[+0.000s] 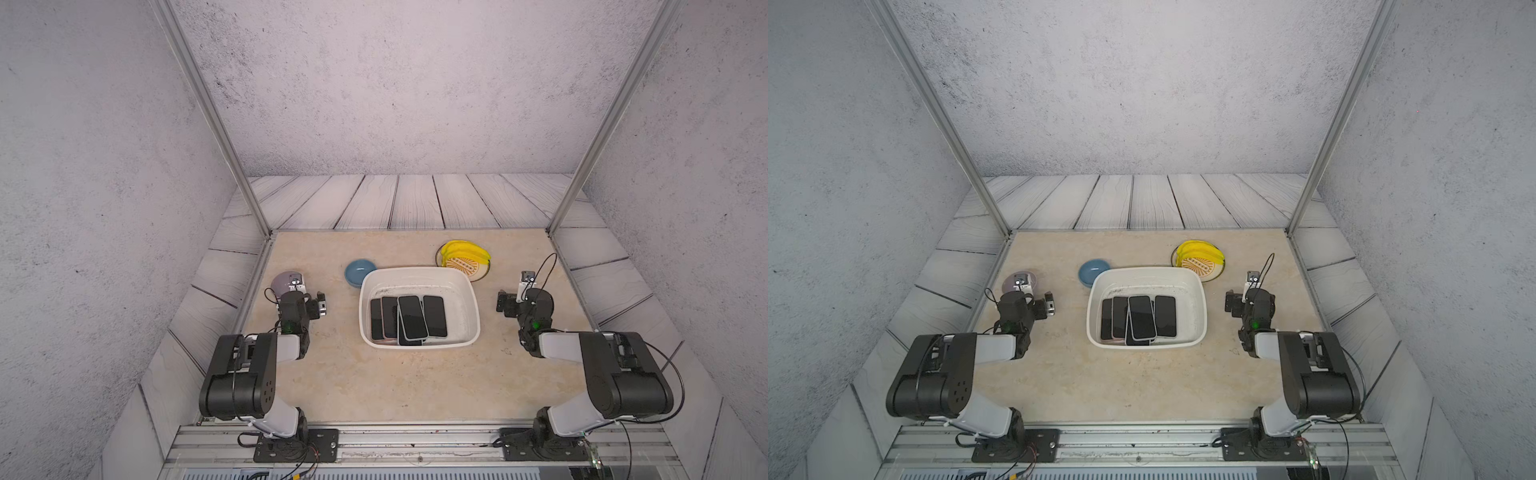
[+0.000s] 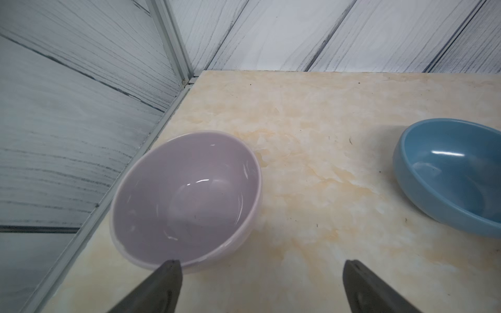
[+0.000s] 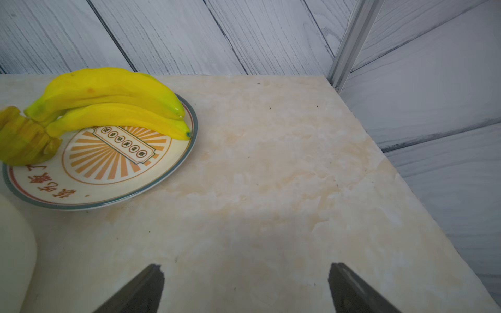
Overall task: Take the phone out of the storage box
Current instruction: Pick up the phone from the storage box.
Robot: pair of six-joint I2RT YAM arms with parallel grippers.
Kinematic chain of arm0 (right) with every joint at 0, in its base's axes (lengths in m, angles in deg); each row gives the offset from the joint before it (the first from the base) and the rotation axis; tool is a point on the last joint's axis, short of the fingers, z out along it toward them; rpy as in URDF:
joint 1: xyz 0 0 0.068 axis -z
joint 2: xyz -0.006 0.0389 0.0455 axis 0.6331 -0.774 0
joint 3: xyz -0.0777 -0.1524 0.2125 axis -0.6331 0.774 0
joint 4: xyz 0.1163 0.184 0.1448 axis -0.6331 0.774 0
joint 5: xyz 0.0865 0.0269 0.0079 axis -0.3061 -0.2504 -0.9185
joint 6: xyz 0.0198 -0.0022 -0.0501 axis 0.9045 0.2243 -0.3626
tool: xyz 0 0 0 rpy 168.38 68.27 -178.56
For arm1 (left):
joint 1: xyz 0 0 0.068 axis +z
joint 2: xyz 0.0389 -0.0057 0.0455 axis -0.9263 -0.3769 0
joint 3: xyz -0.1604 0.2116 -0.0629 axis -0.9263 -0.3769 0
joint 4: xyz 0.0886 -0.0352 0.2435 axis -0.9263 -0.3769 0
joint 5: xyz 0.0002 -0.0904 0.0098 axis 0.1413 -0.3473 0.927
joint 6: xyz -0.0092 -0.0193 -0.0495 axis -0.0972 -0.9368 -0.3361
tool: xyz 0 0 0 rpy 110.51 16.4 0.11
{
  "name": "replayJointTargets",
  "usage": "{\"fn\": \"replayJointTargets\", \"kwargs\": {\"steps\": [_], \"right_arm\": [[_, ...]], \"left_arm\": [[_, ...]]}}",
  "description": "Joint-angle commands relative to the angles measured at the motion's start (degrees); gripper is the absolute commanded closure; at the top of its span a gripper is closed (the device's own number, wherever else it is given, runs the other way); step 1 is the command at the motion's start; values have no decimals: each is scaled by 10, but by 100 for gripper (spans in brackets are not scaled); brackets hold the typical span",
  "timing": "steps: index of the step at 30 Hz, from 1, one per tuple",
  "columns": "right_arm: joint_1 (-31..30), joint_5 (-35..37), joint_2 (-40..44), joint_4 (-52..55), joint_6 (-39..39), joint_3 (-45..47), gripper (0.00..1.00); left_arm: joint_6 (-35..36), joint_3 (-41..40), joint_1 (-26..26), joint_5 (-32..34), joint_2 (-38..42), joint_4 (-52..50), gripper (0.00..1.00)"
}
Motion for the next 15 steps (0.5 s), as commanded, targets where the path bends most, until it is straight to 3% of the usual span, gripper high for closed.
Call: {"fn": "replayJointTargets", "kwargs": {"steps": [1, 15], "right_arm": [[2, 7, -1, 2, 4, -5, 0], [2, -10, 2, -4, -4, 1, 1]], "left_arm": [[8, -11, -3, -5, -9, 64, 1], [8, -11, -2, -4, -9, 63, 2]]}}
